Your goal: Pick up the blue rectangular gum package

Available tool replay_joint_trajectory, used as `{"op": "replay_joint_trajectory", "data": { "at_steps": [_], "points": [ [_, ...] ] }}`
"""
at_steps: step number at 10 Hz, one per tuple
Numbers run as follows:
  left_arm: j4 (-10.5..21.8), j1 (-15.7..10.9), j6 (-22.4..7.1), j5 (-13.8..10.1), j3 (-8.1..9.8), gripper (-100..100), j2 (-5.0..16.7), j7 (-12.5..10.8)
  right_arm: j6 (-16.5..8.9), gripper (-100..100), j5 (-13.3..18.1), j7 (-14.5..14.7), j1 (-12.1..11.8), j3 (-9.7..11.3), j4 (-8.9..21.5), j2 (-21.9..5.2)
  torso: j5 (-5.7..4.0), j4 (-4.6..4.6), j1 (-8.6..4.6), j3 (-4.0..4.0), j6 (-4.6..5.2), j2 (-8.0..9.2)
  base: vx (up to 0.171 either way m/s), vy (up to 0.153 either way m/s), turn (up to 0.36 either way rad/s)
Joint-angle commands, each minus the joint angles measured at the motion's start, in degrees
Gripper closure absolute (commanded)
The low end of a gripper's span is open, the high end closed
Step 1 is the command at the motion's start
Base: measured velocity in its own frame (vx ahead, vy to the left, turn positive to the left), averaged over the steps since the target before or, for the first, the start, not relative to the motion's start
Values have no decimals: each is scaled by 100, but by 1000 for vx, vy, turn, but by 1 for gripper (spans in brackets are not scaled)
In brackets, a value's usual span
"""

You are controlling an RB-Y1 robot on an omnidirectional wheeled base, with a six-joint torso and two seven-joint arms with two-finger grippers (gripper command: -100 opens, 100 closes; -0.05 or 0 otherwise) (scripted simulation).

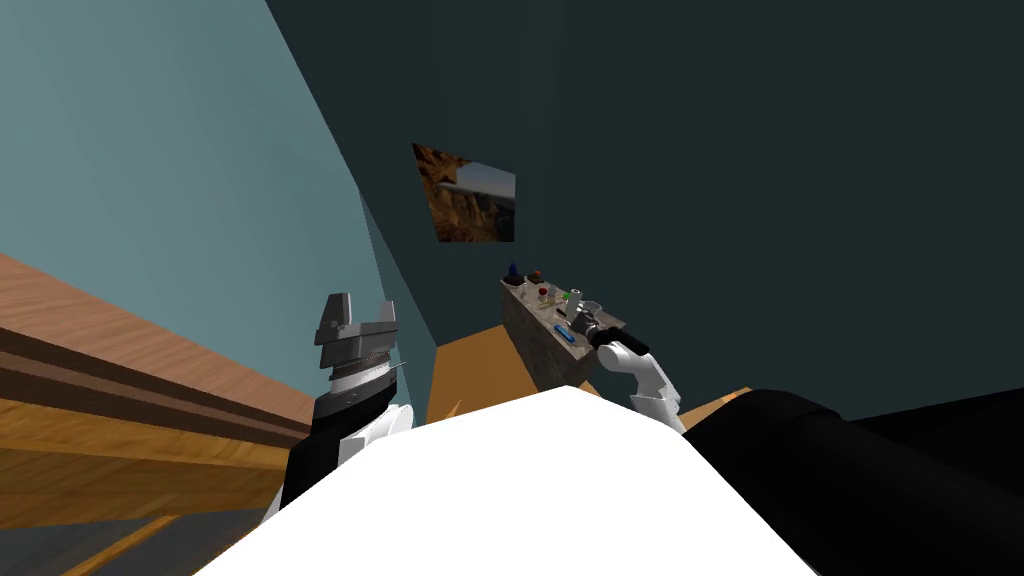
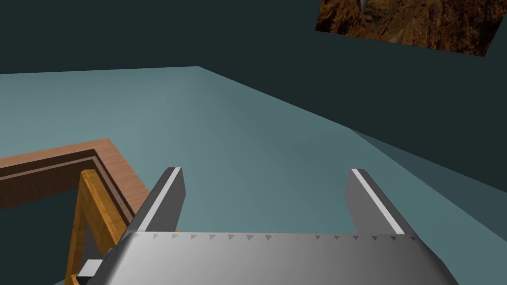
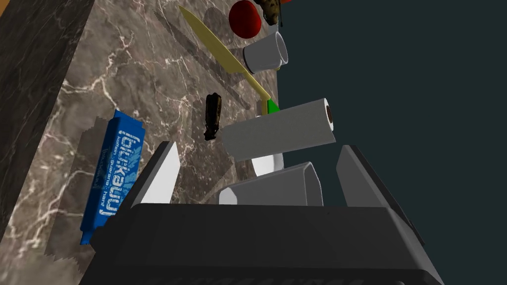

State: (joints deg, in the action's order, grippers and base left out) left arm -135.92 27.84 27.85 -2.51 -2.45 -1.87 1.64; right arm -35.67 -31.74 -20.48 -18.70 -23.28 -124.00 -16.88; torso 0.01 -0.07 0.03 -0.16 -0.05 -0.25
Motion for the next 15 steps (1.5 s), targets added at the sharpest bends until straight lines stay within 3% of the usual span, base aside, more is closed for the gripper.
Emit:
{"op": "replay_joint_trajectory", "data": {
  "at_steps": [1, 3, 4, 6, 7, 9, 10, 12, 13, 15],
  "points": [
    [0, 0, 0, 0, 0, 0, 0, 0, -286, -100, -130, -186, 29, -104, 30, -50, 0, 0, 0, 0, 0, 0, 87, 22, -120],
    [0, 1, 0, 0, 0, 0, 0, 0, -537, -100, -130, -186, 29, -104, 30, -50, 0, -3, 1, -7, 1, -13, 72, 25, -43],
    [0, 0, 0, 0, 0, 0, 0, 0, -688, -100, -260, -365, 40, -202, 61, -115, 0, 0, -2, -1, 0, 0, 74, 45, -113],
    [0, 0, 0, 0, 0, 0, 0, 0, -996, -100, -260, -365, 40, -202, 61, -115, 1, -2, 6, -5, 1, -8, 64, 26, -45],
    [0, 0, 0, 0, 0, 0, 0, 0, -1164, -100, -378, -544, 45, -295, 90, -186, -1, 0, -5, 0, 0, 1, 100, -4, -105],
    [0, 1, 0, 0, 0, 0, 0, 0, -1455, -100, -378, -544, 45, -295, 90, -186, -1, -3, -4, -8, 1, -13, 73, 25, -44],
    [0, 0, 0, 0, 0, 0, 0, 0, -1660, -100, -483, -723, 45, -381, 117, -261, 0, -1, -2, -1, -1, -1, 91, 29, -106],
    [0, 0, 0, 0, 0, 0, 0, 0, -1910, -100, -483, -723, 45, -381, 117, -261, 0, -3, 1, -8, 0, -14, 79, 26, -41],
    [0, 0, 0, 0, 0, 0, 0, 0, -2129, -100, -576, -899, 39, -461, 144, -339, -1, -1, -4, -2, -1, -3, 87, 8, -115],
    [0, 0, 0, 0, 0, 0, 0, 0, -2360, -100, -576, -899, 39, -461, 144, -339, -1, -3, -4, -7, -1, -11, 70, 25, -30]
  ]
}}
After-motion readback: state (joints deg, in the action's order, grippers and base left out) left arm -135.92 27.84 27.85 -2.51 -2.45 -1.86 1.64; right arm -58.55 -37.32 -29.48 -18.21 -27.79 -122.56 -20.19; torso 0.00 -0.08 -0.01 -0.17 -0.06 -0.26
